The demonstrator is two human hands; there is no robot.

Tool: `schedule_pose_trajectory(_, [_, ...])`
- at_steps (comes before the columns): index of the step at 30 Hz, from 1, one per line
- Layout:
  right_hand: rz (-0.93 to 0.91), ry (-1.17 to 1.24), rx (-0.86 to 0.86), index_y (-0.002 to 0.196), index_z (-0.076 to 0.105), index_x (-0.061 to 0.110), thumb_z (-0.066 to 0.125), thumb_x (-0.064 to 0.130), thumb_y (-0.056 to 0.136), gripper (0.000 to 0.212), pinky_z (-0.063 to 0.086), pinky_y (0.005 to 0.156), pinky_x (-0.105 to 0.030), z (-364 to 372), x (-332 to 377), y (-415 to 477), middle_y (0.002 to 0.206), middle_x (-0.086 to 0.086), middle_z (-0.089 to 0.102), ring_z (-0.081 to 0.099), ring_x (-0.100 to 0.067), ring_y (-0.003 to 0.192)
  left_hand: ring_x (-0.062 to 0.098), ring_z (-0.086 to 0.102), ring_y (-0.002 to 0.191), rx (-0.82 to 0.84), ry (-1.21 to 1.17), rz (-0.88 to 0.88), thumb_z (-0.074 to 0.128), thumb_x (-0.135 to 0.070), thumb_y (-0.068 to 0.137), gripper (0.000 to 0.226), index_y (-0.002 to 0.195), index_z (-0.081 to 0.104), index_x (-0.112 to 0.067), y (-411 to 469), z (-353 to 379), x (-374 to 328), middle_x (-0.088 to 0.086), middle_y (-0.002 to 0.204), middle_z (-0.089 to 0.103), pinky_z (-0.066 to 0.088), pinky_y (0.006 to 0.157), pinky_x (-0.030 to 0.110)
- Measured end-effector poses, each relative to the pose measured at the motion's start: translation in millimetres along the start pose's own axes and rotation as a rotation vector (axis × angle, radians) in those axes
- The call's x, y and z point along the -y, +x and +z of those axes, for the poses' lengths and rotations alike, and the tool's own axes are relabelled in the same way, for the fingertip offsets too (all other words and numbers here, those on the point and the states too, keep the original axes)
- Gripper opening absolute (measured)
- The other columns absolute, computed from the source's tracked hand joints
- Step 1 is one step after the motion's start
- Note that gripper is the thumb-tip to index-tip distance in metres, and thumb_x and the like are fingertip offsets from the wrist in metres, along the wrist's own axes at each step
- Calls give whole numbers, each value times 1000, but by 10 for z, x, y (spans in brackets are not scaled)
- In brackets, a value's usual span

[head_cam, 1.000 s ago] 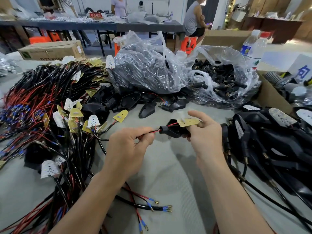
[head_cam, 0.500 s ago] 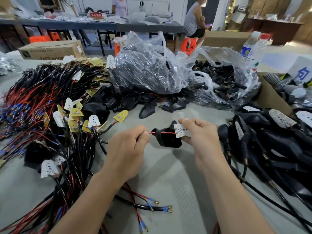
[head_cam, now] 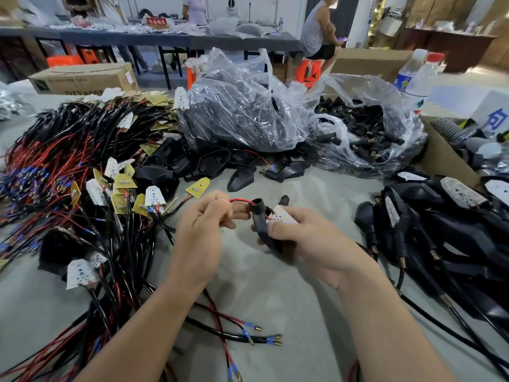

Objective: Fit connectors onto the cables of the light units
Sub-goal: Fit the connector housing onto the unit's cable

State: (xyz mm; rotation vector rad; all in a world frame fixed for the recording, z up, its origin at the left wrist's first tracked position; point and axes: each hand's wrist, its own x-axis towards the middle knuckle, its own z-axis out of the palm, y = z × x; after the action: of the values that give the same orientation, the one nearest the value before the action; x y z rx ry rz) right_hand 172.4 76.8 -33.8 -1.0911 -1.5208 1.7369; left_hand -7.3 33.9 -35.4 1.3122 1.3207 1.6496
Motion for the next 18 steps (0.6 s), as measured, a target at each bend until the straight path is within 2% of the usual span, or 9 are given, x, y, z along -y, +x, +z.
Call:
schedule_pose_trajectory(2, [28, 191, 103, 110, 73, 8, 69, 24, 83, 33, 57, 82, -36, 15, 26, -39, 110, -16, 75, 70, -26, 87, 10, 74, 77, -11, -78, 0, 43, -8, 83, 33, 54, 50, -23, 0, -10, -17, -7, 69, 71, 52, 68, 22])
schedule_pose_trajectory(5, [43, 359, 176, 108, 72, 4, 64, 27, 94, 28, 59, 69, -34, 55, 99, -83, 100, -23, 74, 68, -26, 70, 20, 76, 83, -62, -132, -31, 44, -12, 81, 32, 52, 48, -24, 15, -29, -28, 6, 77, 75, 49, 73, 30])
schedule_pose_trajectory(7, [53, 443, 56, 99, 70, 2, 66, 26, 89, 26, 54, 55, -27, 50, 125, -66, 85, -22, 70, 61, -23, 57, 24, 76, 84, -128, -129, -43, 45, -17, 81, 34, 48, 45, -26, 32, -39, -16, 13, 82, 77, 48, 73, 31])
schedule_pose_trajectory(9, [25, 401, -38, 88, 70, 6, 66, 20, 89, 14, 45, 50, -24, 29, 133, -46, 77, -17, 67, 52, -20, 52, 24, 76, 84, -169, -62, -36, 47, -21, 81, 34, 47, 47, -22, 29, -42, 7, 14, 80, 77, 46, 75, 34])
schedule_pose_trajectory(11, [-12, 384, -58, 83, 70, 10, 70, 16, 83, 5, 42, 51, -22, 6, 115, -26, 74, -10, 66, 49, -17, 53, 24, 75, 83, -174, 42, -16, 55, -31, 84, 32, 58, 66, -16, 3, -38, 19, 7, 77, 77, 47, 75, 35])
schedule_pose_trajectory(12, [-26, 398, -60, 87, 70, 11, 73, 16, 76, 12, 42, 51, -21, -15, 108, -23, 75, -8, 66, 50, -16, 54, 23, 74, 81, -177, 93, 2, 60, -39, 85, 34, 65, 71, -14, -14, -40, 20, 4, 75, 77, 48, 74, 37])
schedule_pose_trajectory(14, [-32, 439, -82, 97, 69, 10, 75, 11, 68, 30, 44, 51, -18, -72, 103, -19, 80, -8, 68, 52, -14, 54, 27, 73, 77, -209, 190, 35, 65, -46, 82, 44, 63, 62, -7, -38, -53, 16, 9, 68, 72, 48, 70, 43])
schedule_pose_trajectory(16, [-35, 515, -136, 98, 70, 8, 74, 4, 67, 31, 44, 50, -16, -148, 86, -4, 84, -10, 70, 53, -13, 54, 36, 70, 77, -244, 283, 53, 67, -40, 77, 44, 56, 46, -7, -53, -62, 4, 17, 68, 68, 51, 68, 52])
schedule_pose_trajectory(18, [-39, 581, -223, 86, 74, 7, 70, -3, 74, 16, 44, 48, -15, -184, 84, 14, 79, -10, 70, 53, -12, 52, 20, 73, 75, -240, 365, 71, 63, -32, 75, 34, 55, 47, -9, -73, -56, -9, -6, 70, 75, 54, 65, 50])
